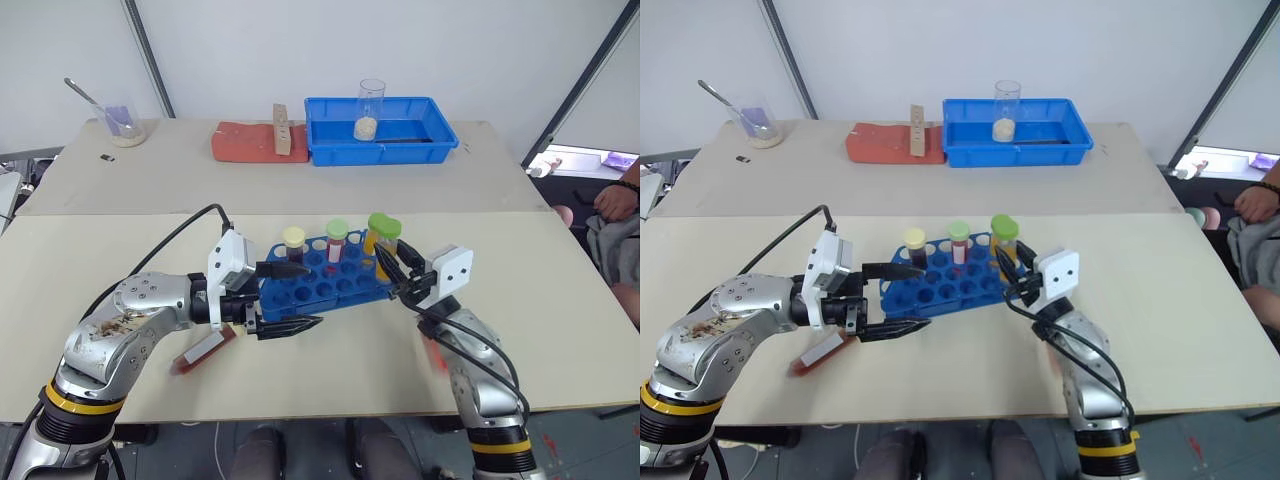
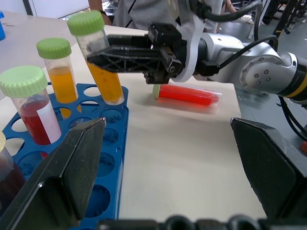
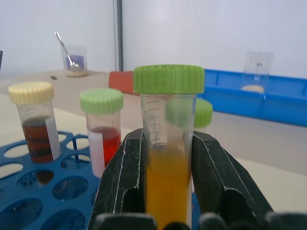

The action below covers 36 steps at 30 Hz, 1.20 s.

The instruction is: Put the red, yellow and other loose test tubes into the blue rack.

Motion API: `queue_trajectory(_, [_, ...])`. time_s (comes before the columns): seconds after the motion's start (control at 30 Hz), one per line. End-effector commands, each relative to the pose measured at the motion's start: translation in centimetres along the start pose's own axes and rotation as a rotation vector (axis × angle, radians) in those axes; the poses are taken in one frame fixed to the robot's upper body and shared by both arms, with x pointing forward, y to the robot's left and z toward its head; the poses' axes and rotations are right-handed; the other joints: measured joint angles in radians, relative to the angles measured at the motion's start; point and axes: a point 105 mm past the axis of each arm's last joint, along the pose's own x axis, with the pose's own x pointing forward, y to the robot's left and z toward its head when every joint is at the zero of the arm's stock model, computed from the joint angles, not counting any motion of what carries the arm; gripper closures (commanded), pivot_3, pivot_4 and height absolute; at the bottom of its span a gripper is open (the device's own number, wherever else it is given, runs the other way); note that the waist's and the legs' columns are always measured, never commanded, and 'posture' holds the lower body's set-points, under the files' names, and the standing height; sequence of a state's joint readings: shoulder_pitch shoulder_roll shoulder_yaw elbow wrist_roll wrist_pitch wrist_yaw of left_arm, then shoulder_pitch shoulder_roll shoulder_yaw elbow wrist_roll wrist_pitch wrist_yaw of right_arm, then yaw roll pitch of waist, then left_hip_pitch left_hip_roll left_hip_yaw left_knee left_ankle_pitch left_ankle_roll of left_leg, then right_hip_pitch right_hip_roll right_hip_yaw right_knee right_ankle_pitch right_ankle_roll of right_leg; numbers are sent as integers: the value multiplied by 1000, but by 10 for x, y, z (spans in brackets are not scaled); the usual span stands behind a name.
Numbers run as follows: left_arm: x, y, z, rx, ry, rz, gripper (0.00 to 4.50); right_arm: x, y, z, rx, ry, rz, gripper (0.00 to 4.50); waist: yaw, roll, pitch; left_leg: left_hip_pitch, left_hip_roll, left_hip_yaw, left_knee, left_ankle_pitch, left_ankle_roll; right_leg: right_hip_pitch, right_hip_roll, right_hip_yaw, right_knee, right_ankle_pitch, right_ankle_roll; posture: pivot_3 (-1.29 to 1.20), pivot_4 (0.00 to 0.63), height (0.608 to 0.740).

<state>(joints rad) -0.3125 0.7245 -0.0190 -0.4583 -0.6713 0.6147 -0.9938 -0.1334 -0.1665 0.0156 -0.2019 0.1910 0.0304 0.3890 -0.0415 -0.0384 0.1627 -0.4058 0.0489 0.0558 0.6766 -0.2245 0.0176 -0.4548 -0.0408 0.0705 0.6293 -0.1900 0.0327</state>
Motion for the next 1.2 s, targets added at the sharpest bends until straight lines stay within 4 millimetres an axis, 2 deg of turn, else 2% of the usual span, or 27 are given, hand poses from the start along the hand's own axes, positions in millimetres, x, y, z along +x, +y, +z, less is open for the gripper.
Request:
queue_trajectory(0.03, [2, -3, 12, 45, -25, -16, 0, -3, -6, 4, 25, -28, -32, 3570, 0, 0, 0, 0, 0, 0, 0, 0, 0, 0, 0, 0, 0, 0, 0, 0, 150, 740])
queue_trajectory(0.1, [2, -2, 12, 47, -26, -12, 0, -5, -5, 4, 37, -28, -31, 2527, 0, 0, 0, 0, 0, 0, 0, 0, 0, 0, 0, 0, 0, 0, 0, 0, 150, 740])
queue_trajectory(0.23, [3, -2, 13, 49, -28, -12, 0, -10, -7, 4, 31, -16, -26, 1172, -1, 0, 0, 0, 0, 0, 0, 0, 0, 0, 0, 0, 0, 0, 0, 0, 150, 740])
queue_trajectory(0.33, [3, -3, 12, 55, -27, -6, 0, -21, -12, 5, -22, 57, -7, 153, 1, 0, 0, 0, 0, 0, 0, 0, 0, 0, 0, 0, 0, -1, -1, 0, 150, 740])
queue_trajectory(0.5, [-2, -5, 4, 119, 37, -5, 0, -48, -17, 27, -58, 170, 22, 153, 4, 0, 0, 0, 0, 0, -1, 0, 0, 0, 0, 0, 0, -2, -3, 0, 150, 740])
queue_trajectory(0.63, [-8, -11, -5, 186, 102, -51, 0, -69, -18, 36, -95, 358, 31, 153, 3, 0, 0, 1, 0, 0, -1, 0, 0, 0, 0, 0, 0, -3, -4, 0, 150, 740])
queue_trajectory(0.77, [-11, -29, -10, 195, 130, -157, 0, -85, -33, 33, -132, 657, 7, 153, 2, 0, 0, 1, 1, 1, -1, 0, 0, 0, -1, 0, 0, -3, -4, 0, 150, 740])
queue_trajectory(0.87, [-12, -38, -13, 195, 141, -213, 0, -90, -48, 25, -41, 858, -33, 153, 2, -1, 0, 1, 0, 1, -1, 0, 0, 0, -1, 0, -1, -3, -4, 0, 150, 740])
queue_trajectory(1.0, [-8, -43, -15, 198, 133, -239, 0, -92, -56, 14, 75, 999, -6, 153, 7, -1, 0, 0, 0, -1, -1, 0, 0, 0, -1, -1, -2, -4, -5, 0, 150, 740])
queue_trajectory(1.2, [0, -48, -19, 198, 114, -263, 0, -87, -63, 3, 147, 1135, 35, 153, 6, -1, 1, -3, -2, 0, -2, -1, 2, -1, -2, 1, -5, -4, -2, 0, 150, 740])
